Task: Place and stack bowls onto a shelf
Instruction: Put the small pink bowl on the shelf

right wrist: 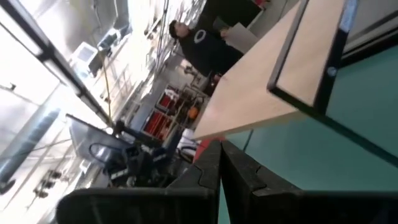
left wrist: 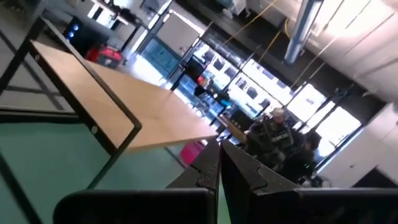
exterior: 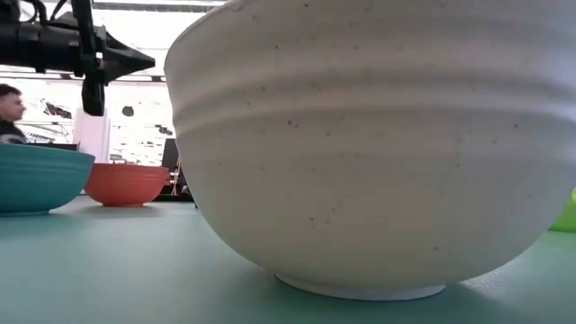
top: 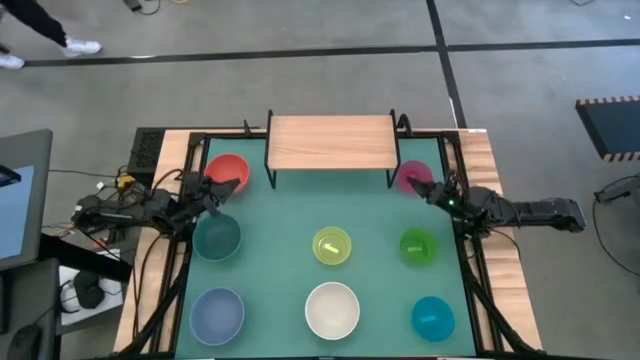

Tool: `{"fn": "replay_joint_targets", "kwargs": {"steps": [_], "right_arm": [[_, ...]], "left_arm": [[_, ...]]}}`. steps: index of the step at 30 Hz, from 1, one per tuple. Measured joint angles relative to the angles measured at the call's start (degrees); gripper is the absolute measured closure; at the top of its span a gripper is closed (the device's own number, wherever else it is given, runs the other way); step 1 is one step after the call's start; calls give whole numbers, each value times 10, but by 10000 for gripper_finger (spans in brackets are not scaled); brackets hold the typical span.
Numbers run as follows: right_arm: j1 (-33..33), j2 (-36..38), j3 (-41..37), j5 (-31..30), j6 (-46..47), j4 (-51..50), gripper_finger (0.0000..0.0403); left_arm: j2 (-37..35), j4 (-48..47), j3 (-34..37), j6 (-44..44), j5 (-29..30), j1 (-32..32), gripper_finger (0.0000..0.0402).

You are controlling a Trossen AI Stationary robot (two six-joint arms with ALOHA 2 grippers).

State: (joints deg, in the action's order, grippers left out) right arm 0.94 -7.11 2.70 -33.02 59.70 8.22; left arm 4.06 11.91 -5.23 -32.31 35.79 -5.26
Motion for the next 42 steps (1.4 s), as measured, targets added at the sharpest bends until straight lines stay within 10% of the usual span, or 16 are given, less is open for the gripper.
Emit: {"fn": "replay_joint_targets", "kwargs": {"steps": [14, 21, 27, 33, 42], "right_arm": [[33, -89, 65, 44, 2, 18, 311], [22, -194, 176, 44, -10, -87, 281], [18, -291, 248, 44, -11, -184, 248], [26, -376, 268, 82, 63, -231, 235], [21, -449, 269, 175, 119, -225, 238]], "left_arm": [[161, -102, -128, 11, -14, 1, 288], [237, -461, -301, -150, 36, 63, 248], [310, -680, -401, -179, -19, 146, 246], [403, -724, -406, -290, -112, 264, 246], [543, -725, -415, -174, -231, 408, 245]]}}
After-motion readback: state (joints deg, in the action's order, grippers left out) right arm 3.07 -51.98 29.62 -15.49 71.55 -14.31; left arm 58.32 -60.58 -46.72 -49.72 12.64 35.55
